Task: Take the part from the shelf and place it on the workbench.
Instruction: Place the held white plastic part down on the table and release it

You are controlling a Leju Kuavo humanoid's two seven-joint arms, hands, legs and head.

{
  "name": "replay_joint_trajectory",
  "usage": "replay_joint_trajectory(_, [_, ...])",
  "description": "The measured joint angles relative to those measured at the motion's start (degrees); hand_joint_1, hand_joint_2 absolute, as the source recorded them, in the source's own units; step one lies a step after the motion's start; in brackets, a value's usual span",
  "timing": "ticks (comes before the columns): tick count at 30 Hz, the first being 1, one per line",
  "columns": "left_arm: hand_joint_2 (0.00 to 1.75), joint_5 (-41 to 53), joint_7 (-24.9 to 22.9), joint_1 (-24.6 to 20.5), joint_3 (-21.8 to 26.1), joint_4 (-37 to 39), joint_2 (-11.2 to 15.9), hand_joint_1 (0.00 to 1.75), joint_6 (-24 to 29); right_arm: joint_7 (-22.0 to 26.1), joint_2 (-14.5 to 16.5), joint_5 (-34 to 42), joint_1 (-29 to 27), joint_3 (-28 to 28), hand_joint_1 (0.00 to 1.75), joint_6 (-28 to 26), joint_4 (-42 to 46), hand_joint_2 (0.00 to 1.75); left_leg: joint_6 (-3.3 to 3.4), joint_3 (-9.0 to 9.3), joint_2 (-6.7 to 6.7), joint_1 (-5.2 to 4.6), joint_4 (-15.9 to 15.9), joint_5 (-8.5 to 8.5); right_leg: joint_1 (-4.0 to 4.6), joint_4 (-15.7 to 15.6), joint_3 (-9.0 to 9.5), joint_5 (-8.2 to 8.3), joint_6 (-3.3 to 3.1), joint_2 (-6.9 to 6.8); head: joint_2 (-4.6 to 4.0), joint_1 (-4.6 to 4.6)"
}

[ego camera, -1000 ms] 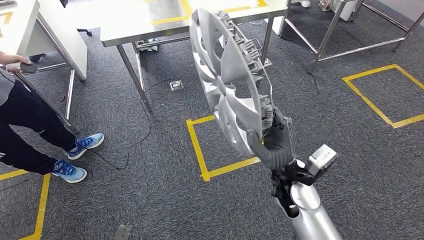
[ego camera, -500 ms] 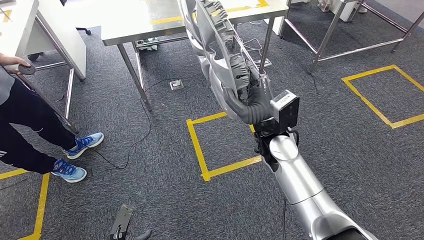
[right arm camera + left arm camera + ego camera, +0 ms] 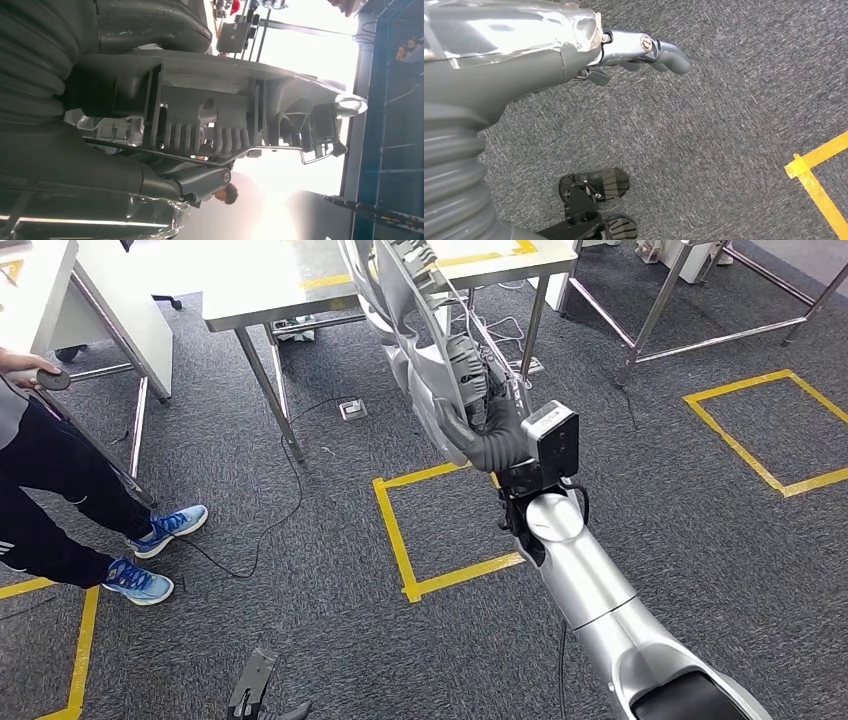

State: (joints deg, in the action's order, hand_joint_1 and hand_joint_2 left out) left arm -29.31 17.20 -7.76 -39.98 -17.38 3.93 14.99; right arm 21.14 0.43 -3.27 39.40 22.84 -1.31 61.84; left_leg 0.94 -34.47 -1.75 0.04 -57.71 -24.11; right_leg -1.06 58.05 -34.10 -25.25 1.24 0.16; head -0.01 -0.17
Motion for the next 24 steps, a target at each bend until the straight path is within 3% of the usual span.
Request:
replay_joint_trajectory(19, [1.75, 2.68, -0.9, -0.01, 0.31, 0.05, 0.04, 0.0, 0.46, -0.01, -0.09, -0.76, 0.27, -1.11, 1.75, 0.02, -0.56, 1.75, 0.03, -0.04, 0.0, -0.03, -0.14, -0.1, -0.21, -0.15, 0.03, 0.06, 0.12, 0.01, 0.0, 0.0])
replay_joint_trajectory(22, [1.75, 3.05, -0.96, 0.0, 0.58, 0.08, 0.21, 0.0, 0.52, -0.05, -0.01, -1.0, 0.29, -1.24, 1.75, 0.04, -0.51, 1.75, 0.99, 0.53, 0.11, 0.02, 0.93, 0.12, -0.49, -1.05, 0.42, 0.45, 0.75, 0.01, 0.0, -0.03])
replay_joint_trajectory(24, [1.75, 3.43, -0.98, 0.0, 0.92, 0.09, 0.19, 0.0, 0.58, -0.1, -0.05, -1.14, 0.42, -1.38, 1.75, 0.05, -0.46, 1.75, 1.7, 1.95, 0.29, 0.39, 3.08, 0.98, -0.17, 0.61, -0.46, -0.13, 0.81, -0.03, -0.01, 0.03])
